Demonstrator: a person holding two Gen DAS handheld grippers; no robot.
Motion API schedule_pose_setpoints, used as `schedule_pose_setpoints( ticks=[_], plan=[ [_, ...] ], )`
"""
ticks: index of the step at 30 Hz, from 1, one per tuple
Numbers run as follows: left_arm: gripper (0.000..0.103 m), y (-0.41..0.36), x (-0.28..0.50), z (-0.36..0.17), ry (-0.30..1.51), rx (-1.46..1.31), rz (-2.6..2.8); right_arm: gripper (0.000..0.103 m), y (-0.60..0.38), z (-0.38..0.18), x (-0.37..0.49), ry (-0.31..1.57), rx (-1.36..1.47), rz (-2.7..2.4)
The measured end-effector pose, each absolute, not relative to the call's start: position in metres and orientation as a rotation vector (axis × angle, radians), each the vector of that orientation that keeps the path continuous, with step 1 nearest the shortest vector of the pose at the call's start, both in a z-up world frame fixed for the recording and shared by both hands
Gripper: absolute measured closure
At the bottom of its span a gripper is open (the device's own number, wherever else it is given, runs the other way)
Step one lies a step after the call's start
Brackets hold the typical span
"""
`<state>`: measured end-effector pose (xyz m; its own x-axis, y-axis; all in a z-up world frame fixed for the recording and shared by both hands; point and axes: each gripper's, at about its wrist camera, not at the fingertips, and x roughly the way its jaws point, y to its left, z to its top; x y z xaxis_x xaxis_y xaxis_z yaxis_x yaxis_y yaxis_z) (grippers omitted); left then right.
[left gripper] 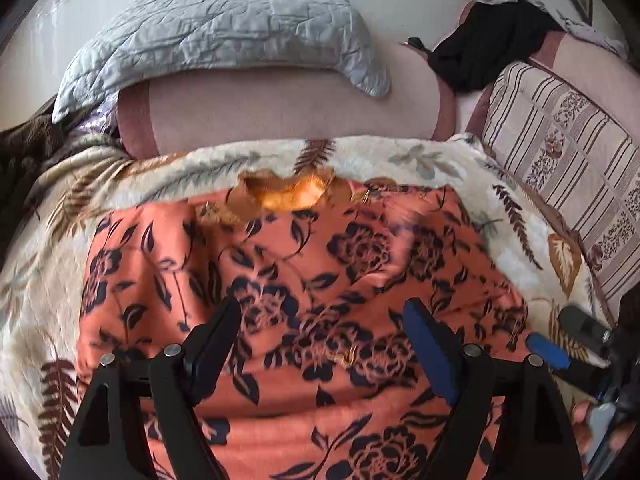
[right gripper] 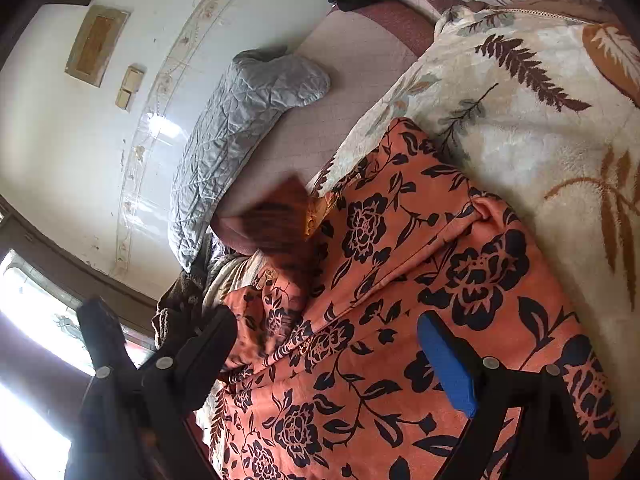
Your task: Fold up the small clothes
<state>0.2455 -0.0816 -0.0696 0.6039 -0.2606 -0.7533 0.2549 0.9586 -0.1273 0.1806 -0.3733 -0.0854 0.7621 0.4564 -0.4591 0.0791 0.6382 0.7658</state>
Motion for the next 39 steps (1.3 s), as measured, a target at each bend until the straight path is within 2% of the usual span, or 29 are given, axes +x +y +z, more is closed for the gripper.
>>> schedule_pose_setpoints(
  ticks=[6,10,15,19,20,21,22,23,25,30,32,34,36,38,39],
  plan=[
    [0.019,0.009,0.190,-0.063,0.750,-0.080,-0.130,0.009,-0.368,-0.084,0.186,0.749,0.819,0.243],
    [0.019,0.077,0.181,-0.068,0.707,-0.229,0.016,0.009,-0.358,-0.074,0.228,0.772,0.831,0.284],
    [0.019,0.119,0.184,-0.087,0.704,-0.379,0.066,0.011,-0.356,-0.120,0.301,0.931,1.022,0.155],
    [0.019,0.131,0.184,-0.085,0.681,-0.402,0.081,0.013,-0.346,-0.131,0.316,0.909,1.027,0.064],
    [0.019,0.133,0.183,-0.084,0.679,-0.412,0.078,0.023,-0.344,-0.132,0.321,0.909,1.014,0.047],
    [0.019,0.134,0.182,-0.083,0.674,-0.421,0.072,0.054,-0.343,-0.131,0.326,0.912,0.979,0.013],
    [0.019,0.134,0.182,-0.082,0.668,-0.421,0.065,0.078,-0.342,-0.132,0.332,0.939,0.935,-0.026],
    [0.019,0.134,0.181,-0.081,0.663,-0.414,0.064,0.094,-0.340,-0.135,0.336,0.986,0.906,-0.065],
    [0.019,0.134,0.181,-0.079,0.655,-0.394,0.067,0.096,-0.335,-0.121,0.335,0.974,0.820,-0.109],
    [0.019,0.137,0.180,-0.077,0.642,-0.396,0.076,0.097,-0.313,-0.042,0.296,0.792,0.540,-0.117],
    [0.019,0.135,0.180,-0.077,0.642,-0.383,0.074,0.096,-0.322,-0.045,0.281,0.785,0.551,-0.136],
    [0.019,0.134,0.181,-0.079,0.649,-0.376,0.074,0.089,-0.327,-0.074,0.287,0.865,0.560,-0.098],
    [0.019,0.131,0.183,-0.080,0.658,-0.361,0.072,0.047,-0.333,-0.107,0.291,0.965,0.541,-0.115],
    [0.019,0.129,0.183,-0.080,0.656,-0.355,0.073,0.047,-0.345,-0.114,0.279,0.918,0.620,-0.076],
    [0.019,0.128,0.183,-0.079,0.656,-0.349,0.067,0.041,-0.350,-0.112,0.274,0.902,0.646,-0.071]
  ],
)
